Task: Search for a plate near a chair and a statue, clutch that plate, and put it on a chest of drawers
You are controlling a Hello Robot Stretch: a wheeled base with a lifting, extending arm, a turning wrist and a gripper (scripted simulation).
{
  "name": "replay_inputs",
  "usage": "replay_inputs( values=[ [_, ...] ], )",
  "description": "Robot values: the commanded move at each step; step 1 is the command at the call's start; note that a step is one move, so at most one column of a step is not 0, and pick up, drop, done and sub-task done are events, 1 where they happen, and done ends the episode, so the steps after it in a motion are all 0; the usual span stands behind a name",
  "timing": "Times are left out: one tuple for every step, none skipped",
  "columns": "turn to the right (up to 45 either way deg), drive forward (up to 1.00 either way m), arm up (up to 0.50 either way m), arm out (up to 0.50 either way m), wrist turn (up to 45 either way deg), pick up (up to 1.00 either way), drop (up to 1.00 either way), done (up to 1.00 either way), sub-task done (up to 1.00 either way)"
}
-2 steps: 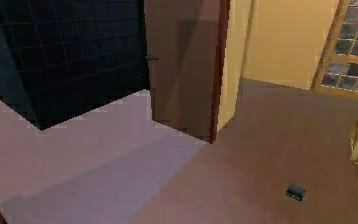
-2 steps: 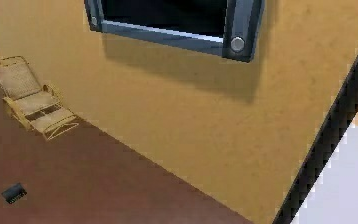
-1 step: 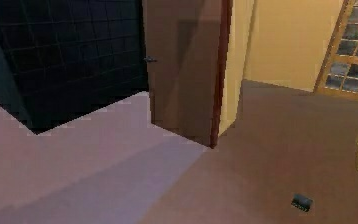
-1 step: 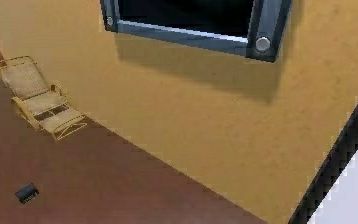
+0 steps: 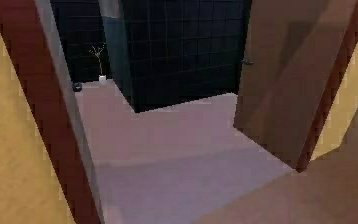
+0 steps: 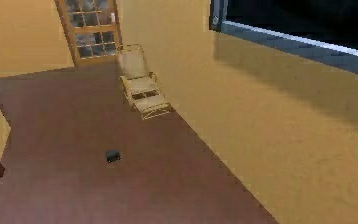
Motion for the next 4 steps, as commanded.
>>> replay_inputs(
  values=[
    [0.0,1.0,0.0,0.0,0.0,0.0,0.0,0.0,0.0],
    [-3.0,0.0,0.0,0.0,0.0,0.0,0.0,0.0,0.0],
    [0.0,0.45,0.0,0.0,0.0,0.0,0.0,0.0,0.0],
    [-33.0,0.0,0.0,0.0,0.0,0.0,0.0,0.0,0.0]
  ],
)
